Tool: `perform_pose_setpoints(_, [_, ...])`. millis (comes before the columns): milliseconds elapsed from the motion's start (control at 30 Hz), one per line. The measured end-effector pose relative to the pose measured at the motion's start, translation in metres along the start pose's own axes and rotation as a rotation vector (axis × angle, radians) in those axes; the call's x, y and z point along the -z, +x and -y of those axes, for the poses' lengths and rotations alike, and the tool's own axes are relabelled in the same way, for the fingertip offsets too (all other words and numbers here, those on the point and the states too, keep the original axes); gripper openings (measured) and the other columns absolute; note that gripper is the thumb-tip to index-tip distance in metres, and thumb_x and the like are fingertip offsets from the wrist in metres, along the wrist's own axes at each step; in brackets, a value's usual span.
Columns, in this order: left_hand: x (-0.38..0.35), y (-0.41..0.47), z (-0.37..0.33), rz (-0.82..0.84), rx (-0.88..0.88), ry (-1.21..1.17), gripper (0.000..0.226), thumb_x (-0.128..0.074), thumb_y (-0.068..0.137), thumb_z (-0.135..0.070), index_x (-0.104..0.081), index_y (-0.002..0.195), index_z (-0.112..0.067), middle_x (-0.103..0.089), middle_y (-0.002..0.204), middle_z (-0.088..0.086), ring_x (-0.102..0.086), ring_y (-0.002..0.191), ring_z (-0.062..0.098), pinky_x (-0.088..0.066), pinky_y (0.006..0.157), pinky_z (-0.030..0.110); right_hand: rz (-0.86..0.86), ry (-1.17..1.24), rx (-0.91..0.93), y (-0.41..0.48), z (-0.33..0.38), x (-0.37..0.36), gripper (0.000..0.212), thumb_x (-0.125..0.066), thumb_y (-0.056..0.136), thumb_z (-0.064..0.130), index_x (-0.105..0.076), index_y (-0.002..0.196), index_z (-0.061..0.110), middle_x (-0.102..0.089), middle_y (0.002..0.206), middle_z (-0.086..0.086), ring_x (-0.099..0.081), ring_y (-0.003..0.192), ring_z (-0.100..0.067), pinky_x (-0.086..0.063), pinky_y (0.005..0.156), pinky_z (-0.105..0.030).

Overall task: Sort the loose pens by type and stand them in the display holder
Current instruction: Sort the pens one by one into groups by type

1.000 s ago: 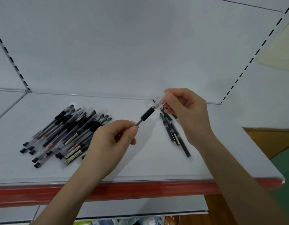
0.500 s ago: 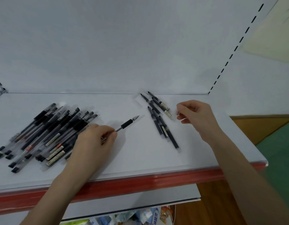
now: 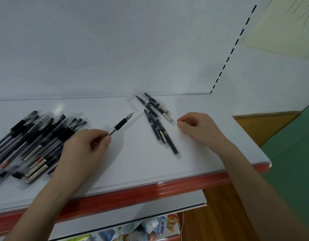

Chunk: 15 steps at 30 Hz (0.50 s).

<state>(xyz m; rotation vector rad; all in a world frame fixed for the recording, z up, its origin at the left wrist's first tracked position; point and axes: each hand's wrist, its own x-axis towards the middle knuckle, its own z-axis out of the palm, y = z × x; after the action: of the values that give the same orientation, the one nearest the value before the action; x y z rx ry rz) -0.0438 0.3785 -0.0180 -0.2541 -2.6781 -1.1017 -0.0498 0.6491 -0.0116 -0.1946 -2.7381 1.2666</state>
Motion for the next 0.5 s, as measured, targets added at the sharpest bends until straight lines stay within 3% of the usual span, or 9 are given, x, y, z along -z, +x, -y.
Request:
perform_pose_setpoints(67, [0.003,-0.001,0.000,-0.018,0.012,-0.039,0.014,-0.058,0.085,-0.012,-0.069,0.093,-0.010,-0.058,0.070,-0.011,-0.053,0.069,0.003,-0.034,0.061,0.014,0.005,-0.060,0.026,0.001,0.001,-0.001,0.004,-0.061,0.086,0.023,-0.064,0.089,0.024,-0.062,0.075,0.006,-0.053,0.064,-0.001,-0.040,0.059,-0.005])
perform_pose_setpoints(133, [0.005,-0.002,0.000,-0.038,0.014,-0.051,0.013,-0.057,0.085,-0.011,-0.069,0.090,-0.010,-0.057,0.067,-0.012,-0.054,0.069,0.004,-0.034,0.060,0.015,-0.029,-0.100,0.060,0.006,0.004,-0.002,0.015,-0.060,0.087,0.023,-0.064,0.100,0.018,-0.061,0.084,0.004,-0.054,0.073,-0.007,-0.037,0.062,0.000])
perform_pose_setpoints(267, [0.009,-0.002,0.005,-0.059,0.035,-0.066,0.014,-0.058,0.085,-0.013,-0.068,0.094,-0.010,-0.056,0.071,-0.013,-0.054,0.070,0.006,-0.035,0.062,0.015,-0.030,-0.146,0.124,0.025,0.019,-0.007,0.014,-0.059,0.087,0.019,-0.066,0.098,0.013,-0.061,0.086,0.005,-0.054,0.077,-0.009,-0.036,0.063,-0.001])
perform_pose_setpoints(367, [0.015,-0.003,0.010,-0.081,0.072,-0.083,0.016,-0.059,0.085,-0.016,-0.068,0.097,-0.011,-0.058,0.076,-0.012,-0.056,0.071,0.011,-0.038,0.063,0.024,0.017,-0.185,0.149,0.043,0.030,-0.014,0.010,-0.059,0.086,0.019,-0.065,0.092,0.014,-0.063,0.087,0.004,-0.056,0.080,-0.009,-0.036,0.061,0.001])
perform_pose_setpoints(500, [0.023,-0.006,0.014,-0.109,0.095,-0.096,0.015,-0.058,0.085,-0.016,-0.068,0.096,-0.013,-0.060,0.076,-0.010,-0.056,0.072,0.009,-0.038,0.062,0.019,0.023,-0.243,0.187,0.063,0.038,-0.017,0.011,-0.058,0.086,0.015,-0.066,0.091,0.008,-0.063,0.086,0.001,-0.057,0.083,-0.013,-0.040,0.065,-0.014])
